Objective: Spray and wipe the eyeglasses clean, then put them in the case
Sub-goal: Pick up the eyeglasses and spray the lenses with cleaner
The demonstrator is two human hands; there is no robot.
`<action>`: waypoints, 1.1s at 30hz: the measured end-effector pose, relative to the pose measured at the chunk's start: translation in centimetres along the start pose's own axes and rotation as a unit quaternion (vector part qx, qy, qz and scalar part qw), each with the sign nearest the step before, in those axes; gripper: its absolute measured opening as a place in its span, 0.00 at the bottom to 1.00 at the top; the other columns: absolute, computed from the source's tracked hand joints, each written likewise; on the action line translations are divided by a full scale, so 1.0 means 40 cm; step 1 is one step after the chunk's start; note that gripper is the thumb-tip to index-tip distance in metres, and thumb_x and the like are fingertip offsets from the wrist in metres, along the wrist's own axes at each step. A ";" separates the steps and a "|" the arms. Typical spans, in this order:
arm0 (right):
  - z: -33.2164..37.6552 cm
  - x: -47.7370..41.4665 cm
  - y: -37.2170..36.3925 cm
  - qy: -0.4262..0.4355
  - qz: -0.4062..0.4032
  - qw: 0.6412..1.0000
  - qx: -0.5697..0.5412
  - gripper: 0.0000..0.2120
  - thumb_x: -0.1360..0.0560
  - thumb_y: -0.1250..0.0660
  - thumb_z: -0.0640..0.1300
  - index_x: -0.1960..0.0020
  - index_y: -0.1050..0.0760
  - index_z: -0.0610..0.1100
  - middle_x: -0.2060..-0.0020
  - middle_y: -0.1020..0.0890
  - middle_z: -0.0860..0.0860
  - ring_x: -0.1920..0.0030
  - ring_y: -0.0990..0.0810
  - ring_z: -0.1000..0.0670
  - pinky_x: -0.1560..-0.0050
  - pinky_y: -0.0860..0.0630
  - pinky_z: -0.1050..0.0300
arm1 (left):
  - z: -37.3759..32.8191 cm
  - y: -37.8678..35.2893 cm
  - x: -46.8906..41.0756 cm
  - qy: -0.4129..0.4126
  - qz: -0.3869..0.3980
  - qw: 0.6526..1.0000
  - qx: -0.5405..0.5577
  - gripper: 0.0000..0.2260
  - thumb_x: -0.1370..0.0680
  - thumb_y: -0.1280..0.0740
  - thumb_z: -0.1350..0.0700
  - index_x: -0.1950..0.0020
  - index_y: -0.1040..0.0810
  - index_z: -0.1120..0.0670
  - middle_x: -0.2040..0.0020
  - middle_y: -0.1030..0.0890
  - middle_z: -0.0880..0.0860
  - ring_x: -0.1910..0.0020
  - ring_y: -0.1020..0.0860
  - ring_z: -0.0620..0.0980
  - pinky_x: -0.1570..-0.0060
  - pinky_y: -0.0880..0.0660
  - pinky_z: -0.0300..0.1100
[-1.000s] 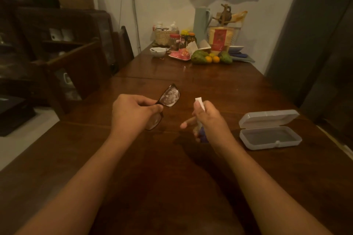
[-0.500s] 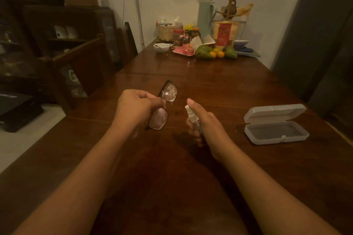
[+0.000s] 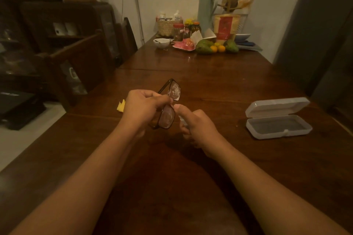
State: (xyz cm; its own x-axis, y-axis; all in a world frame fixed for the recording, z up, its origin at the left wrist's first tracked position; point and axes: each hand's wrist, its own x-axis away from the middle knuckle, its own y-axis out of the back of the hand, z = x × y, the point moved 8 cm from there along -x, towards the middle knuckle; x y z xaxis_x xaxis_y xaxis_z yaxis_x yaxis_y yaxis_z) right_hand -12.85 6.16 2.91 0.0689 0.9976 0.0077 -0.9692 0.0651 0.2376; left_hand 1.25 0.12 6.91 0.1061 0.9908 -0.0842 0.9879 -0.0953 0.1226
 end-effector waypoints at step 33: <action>-0.005 -0.003 -0.012 -0.031 -0.002 0.999 -0.015 0.30 0.29 0.41 0.72 0.74 0.37 0.48 0.78 0.36 0.52 0.79 0.43 0.52 0.76 0.45 0.61 | 0.018 -0.009 0.000 0.007 0.027 0.999 0.018 0.05 0.33 0.23 0.58 0.68 0.17 0.58 0.69 0.16 0.57 0.74 0.19 0.50 0.73 0.25 0.39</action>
State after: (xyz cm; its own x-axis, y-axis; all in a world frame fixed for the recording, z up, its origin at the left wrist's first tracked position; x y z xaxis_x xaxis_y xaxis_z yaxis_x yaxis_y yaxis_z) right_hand -12.43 6.00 2.59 0.0864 0.9939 0.0680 -0.9754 0.0705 0.2087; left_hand 0.99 0.08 6.15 0.1576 0.9854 -0.0640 0.9842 -0.1515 0.0914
